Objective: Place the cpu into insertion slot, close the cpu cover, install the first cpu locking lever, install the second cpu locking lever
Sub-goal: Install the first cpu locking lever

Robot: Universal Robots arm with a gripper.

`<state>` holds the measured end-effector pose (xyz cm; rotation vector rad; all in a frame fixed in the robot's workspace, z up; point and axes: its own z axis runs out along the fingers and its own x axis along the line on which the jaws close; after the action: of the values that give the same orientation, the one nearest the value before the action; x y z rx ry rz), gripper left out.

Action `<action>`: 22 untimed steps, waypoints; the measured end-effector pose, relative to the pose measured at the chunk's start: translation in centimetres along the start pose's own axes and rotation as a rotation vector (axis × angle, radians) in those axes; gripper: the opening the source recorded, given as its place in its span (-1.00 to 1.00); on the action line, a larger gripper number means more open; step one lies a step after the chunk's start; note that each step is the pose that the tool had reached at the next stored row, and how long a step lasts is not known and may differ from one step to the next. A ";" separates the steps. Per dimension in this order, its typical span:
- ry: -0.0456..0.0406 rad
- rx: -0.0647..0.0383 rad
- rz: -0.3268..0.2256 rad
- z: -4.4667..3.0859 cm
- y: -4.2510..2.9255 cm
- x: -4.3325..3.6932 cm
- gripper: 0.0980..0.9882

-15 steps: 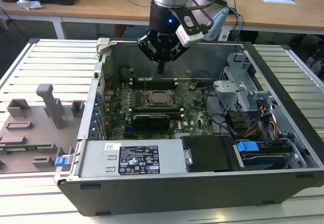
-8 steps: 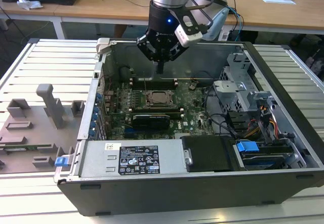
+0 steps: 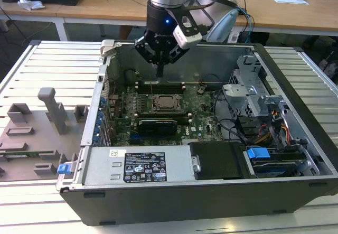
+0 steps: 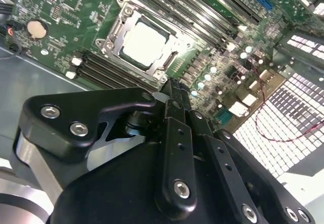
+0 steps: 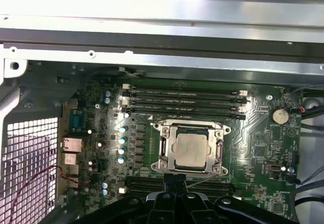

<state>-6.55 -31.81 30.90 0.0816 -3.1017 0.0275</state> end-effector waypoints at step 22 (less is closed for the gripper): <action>-0.0001 0.000 0.000 0.88 0.54 2.82 -0.98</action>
<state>-9.43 -31.43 30.12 0.0815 -3.1018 0.0275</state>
